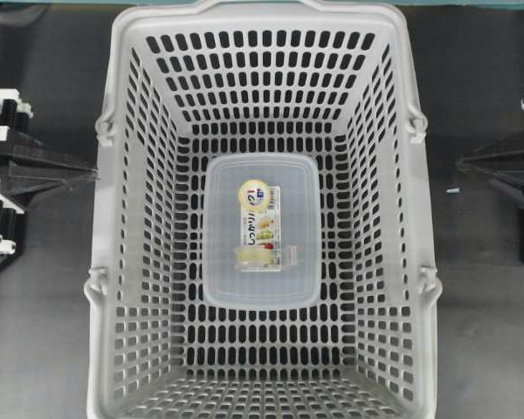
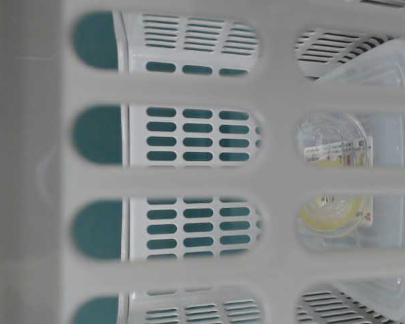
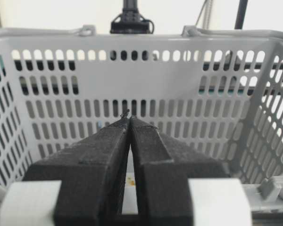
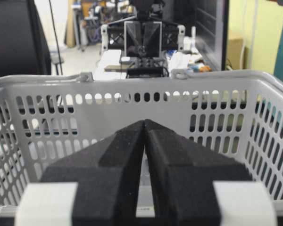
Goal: Pick up the tape dispenser from the shopping basket with the left arm.
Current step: 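Move the open left gripper over the basket toward the clear container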
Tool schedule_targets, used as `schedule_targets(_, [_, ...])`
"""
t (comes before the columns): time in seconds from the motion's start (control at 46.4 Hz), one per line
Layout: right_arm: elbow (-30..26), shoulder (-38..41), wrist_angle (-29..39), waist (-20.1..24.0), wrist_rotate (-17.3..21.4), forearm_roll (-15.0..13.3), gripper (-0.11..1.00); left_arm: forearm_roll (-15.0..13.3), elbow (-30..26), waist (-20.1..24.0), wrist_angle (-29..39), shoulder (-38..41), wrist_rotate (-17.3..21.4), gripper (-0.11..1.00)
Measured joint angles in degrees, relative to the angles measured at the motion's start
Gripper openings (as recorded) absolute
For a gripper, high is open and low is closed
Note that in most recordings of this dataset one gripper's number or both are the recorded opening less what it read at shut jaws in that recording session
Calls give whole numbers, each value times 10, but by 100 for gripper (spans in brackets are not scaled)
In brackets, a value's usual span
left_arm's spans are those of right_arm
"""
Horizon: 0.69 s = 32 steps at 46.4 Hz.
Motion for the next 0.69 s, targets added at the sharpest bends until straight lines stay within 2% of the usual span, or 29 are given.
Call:
schedule_targets(0.086, [0, 0, 2, -3, 0, 0, -1, 8, -10, -1, 11, 4, -11, 0])
schedule_targets(0.151, [1, -2, 8, -11, 2, 0, -2, 18, -38, -1, 37, 15, -29, 0])
schedule_targets(0.345, [1, -4, 28, -16, 3, 1, -2, 20, -110, -10, 120, 67, -54, 0])
schedule_targets(0.625, [1, -11, 60, -19, 2, 1, -1, 20, -231, -24, 268, 192, -54, 0])
schedule_targets(0.69, [1, -16, 65, -20, 2, 1, 4, 21, -259, -25, 305, 220, -54, 0])
